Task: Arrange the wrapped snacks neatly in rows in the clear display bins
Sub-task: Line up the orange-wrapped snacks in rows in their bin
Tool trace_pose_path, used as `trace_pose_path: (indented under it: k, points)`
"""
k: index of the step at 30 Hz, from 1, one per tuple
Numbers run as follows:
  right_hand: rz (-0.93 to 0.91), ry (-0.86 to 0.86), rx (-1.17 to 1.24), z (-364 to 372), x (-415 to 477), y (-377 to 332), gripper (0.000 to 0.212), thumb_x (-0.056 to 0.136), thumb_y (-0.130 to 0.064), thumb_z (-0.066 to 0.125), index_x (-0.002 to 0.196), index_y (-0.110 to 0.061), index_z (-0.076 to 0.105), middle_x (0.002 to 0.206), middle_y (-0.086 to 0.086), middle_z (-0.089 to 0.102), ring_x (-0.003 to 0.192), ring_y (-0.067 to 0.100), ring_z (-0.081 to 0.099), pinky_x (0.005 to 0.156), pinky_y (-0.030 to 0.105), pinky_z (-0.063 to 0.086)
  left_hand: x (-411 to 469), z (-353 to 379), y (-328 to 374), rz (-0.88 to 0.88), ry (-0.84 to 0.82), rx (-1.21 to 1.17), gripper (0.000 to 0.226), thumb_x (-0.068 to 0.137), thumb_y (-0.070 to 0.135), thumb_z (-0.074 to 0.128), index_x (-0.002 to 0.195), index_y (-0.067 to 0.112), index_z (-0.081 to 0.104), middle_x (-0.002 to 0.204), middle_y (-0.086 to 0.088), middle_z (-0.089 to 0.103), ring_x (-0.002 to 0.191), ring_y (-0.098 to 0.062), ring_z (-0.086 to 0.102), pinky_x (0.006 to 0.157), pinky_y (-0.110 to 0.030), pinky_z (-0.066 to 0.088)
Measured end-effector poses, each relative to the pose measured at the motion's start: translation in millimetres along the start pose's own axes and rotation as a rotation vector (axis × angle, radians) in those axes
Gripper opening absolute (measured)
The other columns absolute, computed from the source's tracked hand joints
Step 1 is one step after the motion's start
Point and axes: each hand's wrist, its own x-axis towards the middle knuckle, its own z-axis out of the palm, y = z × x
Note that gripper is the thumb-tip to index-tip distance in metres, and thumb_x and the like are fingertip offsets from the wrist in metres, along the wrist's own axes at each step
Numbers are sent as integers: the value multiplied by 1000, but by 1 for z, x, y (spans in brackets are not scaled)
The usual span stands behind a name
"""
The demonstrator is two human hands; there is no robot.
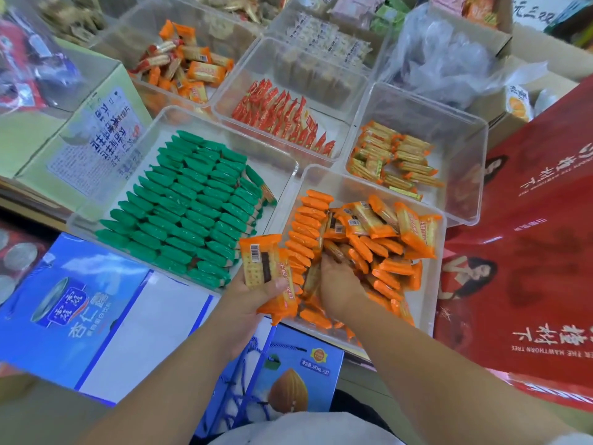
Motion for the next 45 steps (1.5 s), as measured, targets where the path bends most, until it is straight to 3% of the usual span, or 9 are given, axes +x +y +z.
trace_pose_path:
  k: [3, 8, 13, 19, 23, 29, 32, 41, 45]
  points:
    - [-39, -92, 45, 1, 2, 5, 103, 85, -7, 71, 158, -6, -1, 157, 16, 32, 142, 31, 36, 113, 37, 37, -1, 1, 1, -4, -2, 1, 79, 65, 36, 84, 135, 12, 57, 128, -19, 66, 119, -39, 63, 104, -57, 49]
    - [-55, -124, 8, -3, 10, 5, 99, 90, -11, 67, 158, -5, -4, 158, 17, 32, 140, 31, 40, 113, 35, 37, -1, 2, 1, -12, 8, 35, 63, 75, 25, 76, 134, 11, 57, 127, -18, 67, 119, -38, 63, 105, -57, 48]
    - [-28, -181, -131, 1, 18, 3, 118, 80, -10, 79, 156, -3, -11, 159, 19, 24, 139, 34, 40, 108, 39, 43, -2, 3, 3, -16, 2, 39, 82, 63, 37, 84, 135, 12, 57, 125, -16, 68, 118, -36, 64, 106, -57, 47]
    - [-8, -126, -68, 3, 24, 7, 102, 81, -24, 76, 156, -7, 9, 148, 19, 35, 132, 35, 47, 103, 40, 44, -1, 2, 3, -21, -5, 30, 81, 64, 37, 84, 136, 11, 56, 128, -18, 66, 120, -39, 62, 108, -60, 44]
    - [-73, -108, -4, -6, 16, 14, 68, 76, -30, 82, 132, -13, 48, 138, 16, 41, 103, 27, 58, 78, 30, 44, -2, 3, 4, -15, -14, 45, 81, 63, 38, 84, 135, 11, 56, 126, -18, 67, 118, -38, 63, 105, -58, 48]
    - [-212, -134, 130, -19, -10, 14, 52, 93, -29, 62, 141, -16, 46, 144, 13, 42, 118, 33, 56, 93, 35, 48, -2, 5, 6, -9, -23, 44, 81, 63, 38, 85, 134, 12, 56, 125, -17, 68, 116, -37, 65, 101, -53, 52]
    - [-291, -186, 262, -23, -25, 13, 32, 98, -28, 50, 128, -17, 57, 111, 9, 63, 101, 30, 61, 84, 36, 50, -2, 7, 6, -4, -29, 48, 78, 63, 37, 85, 132, 14, 58, 123, -14, 70, 115, -35, 66, 99, -49, 53]
    - [-292, -37, 58, -1, -38, 13, 36, 100, -39, 52, 133, -25, 55, 119, 7, 65, 107, 29, 59, 71, 34, 43, 1, 21, 11, 11, 43, 91, 45, 60, 38, 88, 102, 37, 74, 115, -11, 73, 108, -31, 70, 93, -49, 56]
    - [-291, -74, 183, -9, -45, 23, 42, 101, -39, 50, 140, -22, 51, 138, 6, 56, 122, 29, 54, 96, 38, 47, 3, 28, 14, -2, 86, 49, 57, 65, 29, 88, 118, 23, 68, 118, -14, 72, 107, -35, 70, 87, -50, 59]
